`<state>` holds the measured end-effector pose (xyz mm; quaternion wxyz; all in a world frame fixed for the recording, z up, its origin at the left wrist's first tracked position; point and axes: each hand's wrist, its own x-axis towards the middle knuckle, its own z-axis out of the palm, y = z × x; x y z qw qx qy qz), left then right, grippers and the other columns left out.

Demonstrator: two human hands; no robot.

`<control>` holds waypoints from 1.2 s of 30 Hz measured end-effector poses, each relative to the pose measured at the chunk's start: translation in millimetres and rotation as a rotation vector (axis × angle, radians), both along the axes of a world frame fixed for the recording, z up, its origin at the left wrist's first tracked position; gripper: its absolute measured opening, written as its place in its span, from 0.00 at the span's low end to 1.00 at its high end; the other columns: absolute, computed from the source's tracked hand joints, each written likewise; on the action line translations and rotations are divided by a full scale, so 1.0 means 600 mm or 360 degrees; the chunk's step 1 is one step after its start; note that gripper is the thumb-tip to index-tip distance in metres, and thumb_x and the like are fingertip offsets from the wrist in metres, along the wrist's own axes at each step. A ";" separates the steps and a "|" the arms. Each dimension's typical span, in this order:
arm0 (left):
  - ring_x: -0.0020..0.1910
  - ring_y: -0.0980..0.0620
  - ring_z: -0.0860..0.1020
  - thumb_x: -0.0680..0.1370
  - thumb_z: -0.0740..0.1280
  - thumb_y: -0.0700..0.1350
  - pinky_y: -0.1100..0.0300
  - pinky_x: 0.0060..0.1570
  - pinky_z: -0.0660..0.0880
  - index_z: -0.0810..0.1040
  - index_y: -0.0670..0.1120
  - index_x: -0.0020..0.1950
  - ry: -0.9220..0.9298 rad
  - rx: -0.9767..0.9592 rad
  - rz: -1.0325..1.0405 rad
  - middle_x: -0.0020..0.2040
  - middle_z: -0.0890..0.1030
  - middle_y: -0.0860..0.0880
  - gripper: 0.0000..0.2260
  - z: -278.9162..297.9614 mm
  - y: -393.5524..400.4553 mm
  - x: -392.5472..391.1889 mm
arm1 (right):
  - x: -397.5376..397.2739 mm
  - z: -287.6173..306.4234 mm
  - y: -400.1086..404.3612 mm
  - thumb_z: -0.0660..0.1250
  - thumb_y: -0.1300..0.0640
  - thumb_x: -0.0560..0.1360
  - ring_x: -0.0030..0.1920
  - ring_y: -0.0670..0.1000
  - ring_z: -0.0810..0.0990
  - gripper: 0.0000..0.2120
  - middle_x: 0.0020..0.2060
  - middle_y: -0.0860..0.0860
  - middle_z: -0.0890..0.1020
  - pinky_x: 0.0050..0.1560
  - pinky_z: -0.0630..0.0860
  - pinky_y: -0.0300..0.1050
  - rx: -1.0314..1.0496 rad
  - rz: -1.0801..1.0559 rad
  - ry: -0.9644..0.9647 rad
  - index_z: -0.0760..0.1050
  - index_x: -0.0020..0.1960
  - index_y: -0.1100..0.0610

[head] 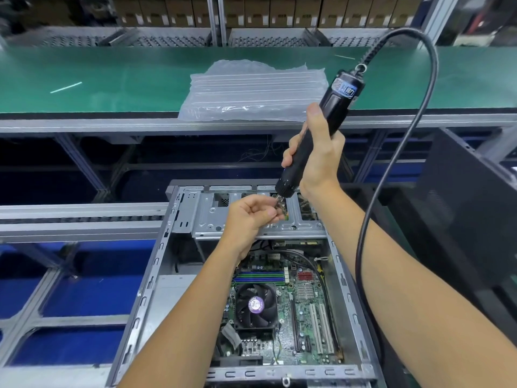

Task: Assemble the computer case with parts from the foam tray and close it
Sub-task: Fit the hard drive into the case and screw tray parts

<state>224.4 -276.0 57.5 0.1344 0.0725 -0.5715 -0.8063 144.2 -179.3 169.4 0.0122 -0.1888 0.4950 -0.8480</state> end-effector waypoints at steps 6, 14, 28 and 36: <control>0.45 0.52 0.83 0.75 0.68 0.33 0.64 0.45 0.78 0.81 0.46 0.47 -0.0112 -0.0489 0.0004 0.42 0.84 0.48 0.08 0.005 0.000 0.004 | -0.002 -0.011 -0.001 0.70 0.42 0.69 0.21 0.54 0.69 0.19 0.24 0.55 0.71 0.24 0.69 0.44 0.0058 0.0014 0.0007 0.69 0.34 0.56; 0.32 0.50 0.81 0.78 0.65 0.53 0.63 0.29 0.75 0.81 0.42 0.41 -0.0776 -0.0592 -0.1263 0.35 0.83 0.44 0.15 0.013 -0.041 0.053 | 0.004 -0.032 -0.011 0.70 0.44 0.71 0.20 0.54 0.68 0.19 0.23 0.56 0.70 0.25 0.68 0.45 0.0300 0.0169 0.0179 0.68 0.37 0.59; 0.52 0.51 0.77 0.61 0.81 0.50 0.58 0.52 0.78 0.82 0.41 0.49 -0.1333 -0.0104 -0.0286 0.56 0.81 0.46 0.21 -0.059 0.008 0.024 | 0.000 -0.065 -0.016 0.70 0.45 0.72 0.21 0.54 0.71 0.13 0.24 0.55 0.72 0.25 0.71 0.44 0.0317 0.0169 0.0146 0.72 0.35 0.50; 0.50 0.53 0.77 0.66 0.77 0.40 0.59 0.54 0.70 0.82 0.42 0.46 -0.1116 0.0198 -0.0216 0.48 0.84 0.50 0.11 -0.071 0.019 0.017 | 0.000 -0.071 -0.019 0.69 0.45 0.72 0.20 0.54 0.71 0.15 0.24 0.55 0.72 0.25 0.70 0.43 0.0292 0.0169 0.0172 0.70 0.36 0.53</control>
